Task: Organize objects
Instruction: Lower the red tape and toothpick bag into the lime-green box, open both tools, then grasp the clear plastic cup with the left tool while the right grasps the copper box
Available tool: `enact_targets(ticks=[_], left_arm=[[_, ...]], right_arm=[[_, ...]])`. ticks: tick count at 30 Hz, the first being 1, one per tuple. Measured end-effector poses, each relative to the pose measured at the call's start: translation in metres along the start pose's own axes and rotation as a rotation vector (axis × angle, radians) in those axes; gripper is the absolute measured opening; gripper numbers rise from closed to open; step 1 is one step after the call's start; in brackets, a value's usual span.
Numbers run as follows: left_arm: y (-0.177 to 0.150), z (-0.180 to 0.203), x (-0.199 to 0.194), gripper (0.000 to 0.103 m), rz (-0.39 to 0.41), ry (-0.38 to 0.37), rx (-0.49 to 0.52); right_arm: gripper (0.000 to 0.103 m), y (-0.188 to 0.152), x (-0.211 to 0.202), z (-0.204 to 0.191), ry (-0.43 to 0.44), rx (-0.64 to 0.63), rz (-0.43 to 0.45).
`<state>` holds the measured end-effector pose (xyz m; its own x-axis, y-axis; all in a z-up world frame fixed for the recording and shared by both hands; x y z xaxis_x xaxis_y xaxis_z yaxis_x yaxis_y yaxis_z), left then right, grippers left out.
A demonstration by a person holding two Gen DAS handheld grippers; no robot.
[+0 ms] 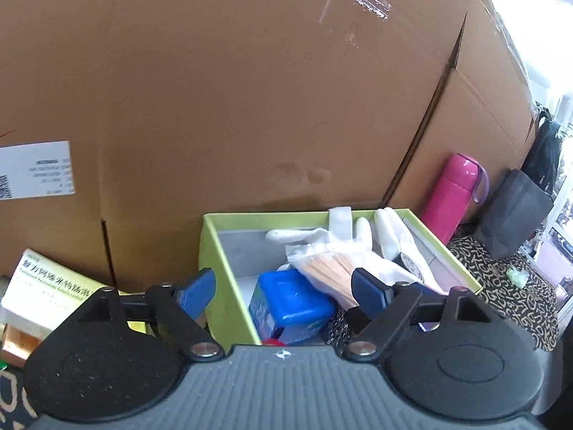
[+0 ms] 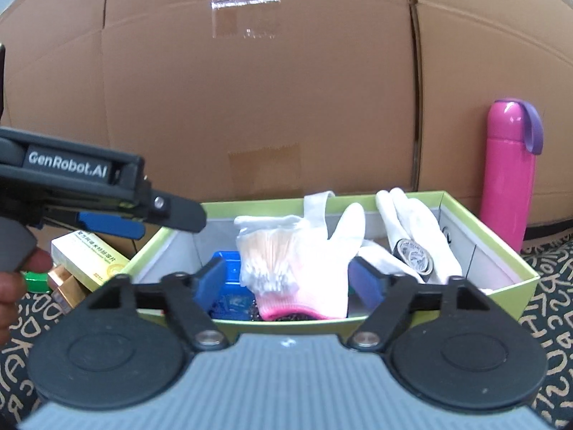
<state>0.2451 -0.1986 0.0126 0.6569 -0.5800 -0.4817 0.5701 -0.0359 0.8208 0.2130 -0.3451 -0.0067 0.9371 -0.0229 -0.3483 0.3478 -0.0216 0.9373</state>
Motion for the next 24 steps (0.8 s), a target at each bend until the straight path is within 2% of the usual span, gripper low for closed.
enact_targets(ticks=[4,6,9,14,24], left_arm=[[0.000,0.000,-0.016,0.086,0.031,0.006,0.022],[0.001,-0.001,-0.028,0.086,0.053,0.009,0.029],[-0.004,-0.004,-0.047,0.086,0.081,0.018,0.041],[-0.019,-0.016,-0.080,0.088,0.105,0.030,0.022],[-0.075,-0.069,-0.131,0.088,0.101,0.137,-0.043]], right_arm=[[0.091,0.002,-0.010,-0.003,-0.002,0.019,0.006],[0.103,0.006,-0.018,-0.002,-0.002,0.034,0.025],[0.103,0.009,-0.039,-0.014,0.007,0.042,0.065],[0.103,0.000,-0.064,-0.044,0.076,0.024,0.068],[0.103,-0.045,-0.071,-0.106,0.208,0.008,-0.055]])
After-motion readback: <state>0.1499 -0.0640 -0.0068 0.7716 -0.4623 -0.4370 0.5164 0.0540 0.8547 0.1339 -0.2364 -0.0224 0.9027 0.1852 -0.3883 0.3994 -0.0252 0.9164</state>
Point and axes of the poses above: each gripper's, at about its wrist camera, not at the fingertips, and x roughly the way its jaws point, z to its right, y to its top, the point moved 6 cm from there along x, roughly the way its jaws point, and after that the axes turned 2 degrees about -x, right-handed, at the moved point
